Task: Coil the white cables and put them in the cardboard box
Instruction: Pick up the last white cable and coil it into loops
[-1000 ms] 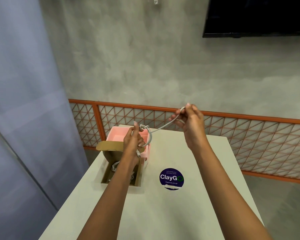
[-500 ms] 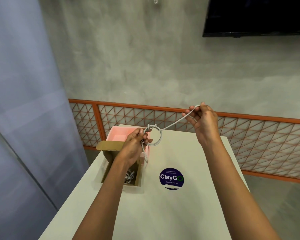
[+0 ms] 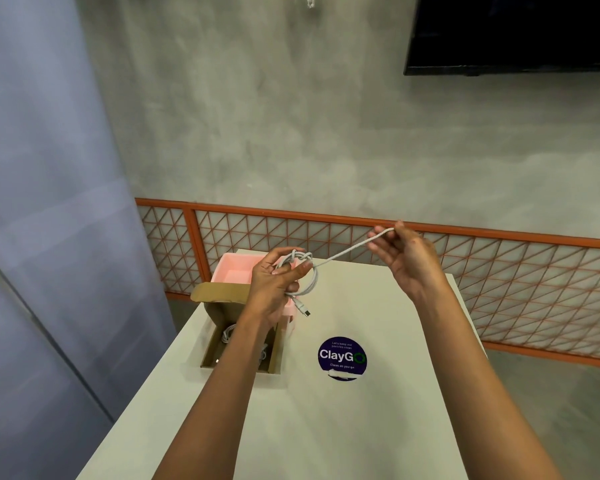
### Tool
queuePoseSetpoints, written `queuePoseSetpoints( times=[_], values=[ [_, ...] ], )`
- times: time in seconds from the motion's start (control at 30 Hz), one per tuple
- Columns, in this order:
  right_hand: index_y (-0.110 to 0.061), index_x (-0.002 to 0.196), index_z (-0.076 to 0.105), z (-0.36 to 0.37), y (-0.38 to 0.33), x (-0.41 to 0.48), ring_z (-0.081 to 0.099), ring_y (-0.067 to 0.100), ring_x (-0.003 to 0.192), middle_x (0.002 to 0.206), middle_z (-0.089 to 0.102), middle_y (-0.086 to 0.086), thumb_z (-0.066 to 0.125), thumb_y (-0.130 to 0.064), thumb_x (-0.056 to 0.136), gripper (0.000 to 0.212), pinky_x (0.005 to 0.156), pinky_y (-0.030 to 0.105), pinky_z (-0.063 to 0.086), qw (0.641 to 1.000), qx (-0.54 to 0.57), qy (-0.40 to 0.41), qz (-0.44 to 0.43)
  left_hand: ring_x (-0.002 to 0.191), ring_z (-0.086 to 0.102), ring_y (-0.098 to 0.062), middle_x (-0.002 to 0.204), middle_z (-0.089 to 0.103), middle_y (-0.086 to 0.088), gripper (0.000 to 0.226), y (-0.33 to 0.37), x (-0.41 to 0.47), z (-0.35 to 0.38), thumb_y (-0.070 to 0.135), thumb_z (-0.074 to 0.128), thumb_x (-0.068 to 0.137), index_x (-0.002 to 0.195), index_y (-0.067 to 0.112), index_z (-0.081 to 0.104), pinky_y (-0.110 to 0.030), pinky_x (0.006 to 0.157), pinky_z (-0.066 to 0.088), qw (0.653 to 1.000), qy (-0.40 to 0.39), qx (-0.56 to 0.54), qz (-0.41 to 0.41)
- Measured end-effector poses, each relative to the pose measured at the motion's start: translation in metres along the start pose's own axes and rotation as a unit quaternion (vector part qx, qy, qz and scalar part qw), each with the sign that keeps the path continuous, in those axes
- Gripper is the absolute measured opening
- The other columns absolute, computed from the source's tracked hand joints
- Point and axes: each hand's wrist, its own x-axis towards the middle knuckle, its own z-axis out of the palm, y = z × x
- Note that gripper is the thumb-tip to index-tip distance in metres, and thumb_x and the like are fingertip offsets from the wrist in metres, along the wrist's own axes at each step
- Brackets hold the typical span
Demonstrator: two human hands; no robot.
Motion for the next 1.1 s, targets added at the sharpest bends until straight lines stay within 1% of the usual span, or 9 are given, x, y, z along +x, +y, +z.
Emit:
queuePoseSetpoints(
  times=[0.1, 0.2, 0.33, 0.4, 0.47, 0.53, 0.63, 0.87, 1.1],
  values=[
    [-0.01, 0.083, 0.059, -0.021, 0.016, 0.005, 0.063, 0.016, 0.083, 0.082, 0.064, 0.002, 0.049, -0.025, 0.098, 0.023, 0.075, 0.029, 0.054, 0.989, -0.146, 0.004, 0.021, 0.057, 0.051, -0.01, 0.077, 0.068, -0.001, 0.029, 0.0, 0.001, -0.003, -0.006, 0.069, 0.072, 0.093, 0.012, 0.061, -0.015, 0.039, 0.036, 1.0, 0.001, -0.012, -0.015],
    [-0.011, 0.093, 0.071, -0.041, 0.039, 0.001, 0.058, 0.008, 0.085, 0.088, 0.066, -0.005, 0.064, -0.028, 0.088, 0.02, 0.09, 0.032, 0.043, 0.937, -0.348, 0.004, -0.036, 0.05, 0.05, -0.008, 0.07, 0.07, 0.0, 0.032, 0.003, 0.0, -0.005, -0.01, 0.067, 0.073, 0.096, 0.011, 0.058, -0.015, 0.036, 0.036, 0.999, 0.032, -0.036, -0.02],
    [-0.032, 0.087, 0.076, -0.053, 0.067, -0.003, 0.06, 0.007, 0.093, 0.086, 0.07, -0.019, 0.072, -0.04, 0.077, 0.013, 0.091, 0.038, 0.038, 0.808, -0.565, -0.134, -0.101, 0.047, 0.057, -0.006, 0.072, 0.067, -0.002, 0.03, 0.002, -0.001, -0.005, -0.012, 0.066, 0.077, 0.098, 0.009, 0.057, -0.013, 0.037, 0.039, 0.996, 0.07, -0.048, -0.026],
    [-0.028, 0.089, 0.076, -0.05, 0.079, -0.002, 0.051, 0.01, 0.094, 0.092, 0.064, -0.016, 0.071, -0.036, 0.08, 0.013, 0.085, 0.029, 0.037, 0.777, -0.601, -0.15, -0.113, 0.049, 0.051, -0.008, 0.075, 0.066, -0.003, 0.032, -0.002, 0.0, -0.005, -0.009, 0.069, 0.075, 0.098, 0.01, 0.059, -0.015, 0.037, 0.037, 0.997, 0.075, -0.022, -0.024],
    [-0.017, 0.094, 0.075, -0.039, 0.085, -0.004, 0.05, 0.011, 0.086, 0.089, 0.059, -0.005, 0.069, -0.026, 0.084, 0.014, 0.071, 0.014, 0.038, 0.796, -0.58, -0.119, -0.125, 0.047, 0.051, -0.007, 0.08, 0.065, -0.006, 0.033, -0.005, -0.001, -0.004, -0.007, 0.071, 0.074, 0.101, 0.008, 0.058, -0.015, 0.037, 0.037, 0.997, 0.079, -0.001, -0.024],
    [-0.009, 0.092, 0.07, -0.025, 0.086, -0.005, 0.059, 0.014, 0.072, 0.077, 0.06, -0.001, 0.066, -0.016, 0.088, 0.009, 0.058, 0.007, 0.041, 0.853, -0.507, -0.072, -0.099, 0.046, 0.054, -0.005, 0.084, 0.065, -0.008, 0.036, -0.007, -0.002, -0.004, -0.007, 0.071, 0.075, 0.105, 0.006, 0.058, -0.015, 0.037, 0.038, 0.996, 0.086, 0.005, -0.031],
    [-0.006, 0.087, 0.063, -0.007, 0.082, -0.006, 0.067, 0.024, 0.067, 0.073, 0.067, 0.007, 0.072, -0.007, 0.081, 0.011, 0.054, 0.023, 0.049, 0.924, -0.379, -0.028, -0.043, 0.047, 0.051, -0.007, 0.085, 0.066, -0.008, 0.033, -0.008, -0.004, -0.001, -0.004, 0.073, 0.074, 0.102, 0.01, 0.059, -0.016, 0.038, 0.037, 0.996, 0.085, 0.011, -0.038],
    [-0.009, 0.076, 0.054, 0.017, 0.083, -0.002, 0.063, 0.012, 0.06, 0.078, 0.066, 0.011, 0.069, -0.003, 0.083, 0.017, 0.058, 0.02, 0.054, 0.967, -0.246, -0.037, 0.05, 0.048, 0.056, -0.004, 0.084, 0.065, -0.007, 0.033, -0.008, -0.006, 0.003, -0.003, 0.074, 0.074, 0.099, 0.011, 0.06, -0.015, 0.039, 0.039, 0.995, 0.084, 0.024, -0.042],
    [-0.009, 0.093, 0.058, 0.022, 0.081, -0.005, 0.07, 0.009, 0.064, 0.078, 0.07, 0.007, 0.064, -0.003, 0.087, 0.011, 0.058, 0.021, 0.054, 0.971, -0.193, -0.078, 0.116, 0.043, 0.054, -0.005, 0.077, 0.063, -0.006, 0.03, -0.003, -0.007, 0.003, -0.006, 0.072, 0.075, 0.097, 0.009, 0.058, -0.013, 0.037, 0.038, 0.996, 0.075, 0.003, -0.053]
  ],
)
